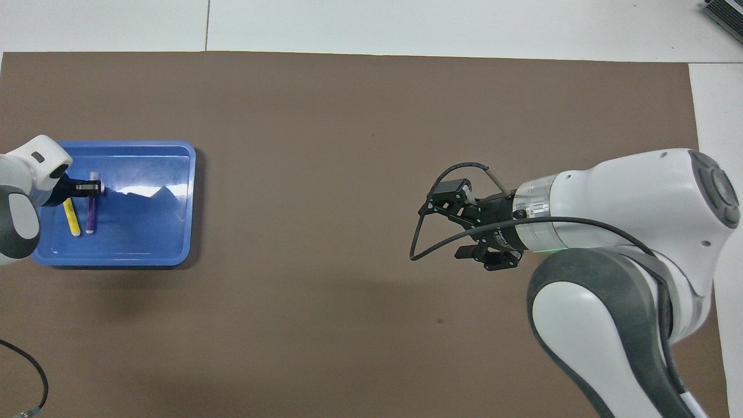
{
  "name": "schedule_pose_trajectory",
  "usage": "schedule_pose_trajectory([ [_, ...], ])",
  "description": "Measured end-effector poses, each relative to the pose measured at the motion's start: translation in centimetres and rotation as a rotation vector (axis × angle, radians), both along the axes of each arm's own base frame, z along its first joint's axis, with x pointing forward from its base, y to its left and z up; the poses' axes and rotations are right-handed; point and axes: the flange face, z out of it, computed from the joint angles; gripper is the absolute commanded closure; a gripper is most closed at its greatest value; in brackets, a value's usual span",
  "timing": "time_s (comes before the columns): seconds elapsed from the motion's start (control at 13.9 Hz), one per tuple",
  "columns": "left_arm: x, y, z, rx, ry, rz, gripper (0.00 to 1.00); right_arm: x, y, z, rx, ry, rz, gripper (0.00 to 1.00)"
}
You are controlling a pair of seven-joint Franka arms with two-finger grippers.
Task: Transfer and insert pens with both arms
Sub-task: 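Grasp the purple pen in the tray with the left gripper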
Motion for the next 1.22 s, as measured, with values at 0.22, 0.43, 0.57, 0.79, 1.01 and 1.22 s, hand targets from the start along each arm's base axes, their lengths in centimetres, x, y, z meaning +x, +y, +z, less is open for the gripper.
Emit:
schedule_pose_trajectory([
  [0.22,0.1,-0.1,0.0,0.000,0.000,-0.001,1.00,0.0,0.0,0.0,0.000,0.000,0.000,0.00],
  [0.43,0.1,-0.1,0.0,-0.001,0.000,-0.003,1.00,0.0,0.0,0.0,0.000,0.000,0.000,0.00],
  [0.57,0.2,-0.2,0.1,-0.002,0.005,-0.004,1.00,0.0,0.0,0.0,0.000,0.000,0.000,0.00],
  [0.79,1.2,-0.6,2.3,-0.026,0.069,0.026,1.00,0.0,0.0,0.0,0.000,0.000,0.000,0.00],
  [1.01,2.6,-2.3,6.2,-0.061,0.107,0.151,1.00,0.0,0.0,0.0,0.000,0.000,-0.001,0.00],
  [1.22,2.7,-4.7,9.7,-0.198,0.103,0.384,1.00,0.0,0.0,0.0,0.000,0.000,-0.001,0.00],
])
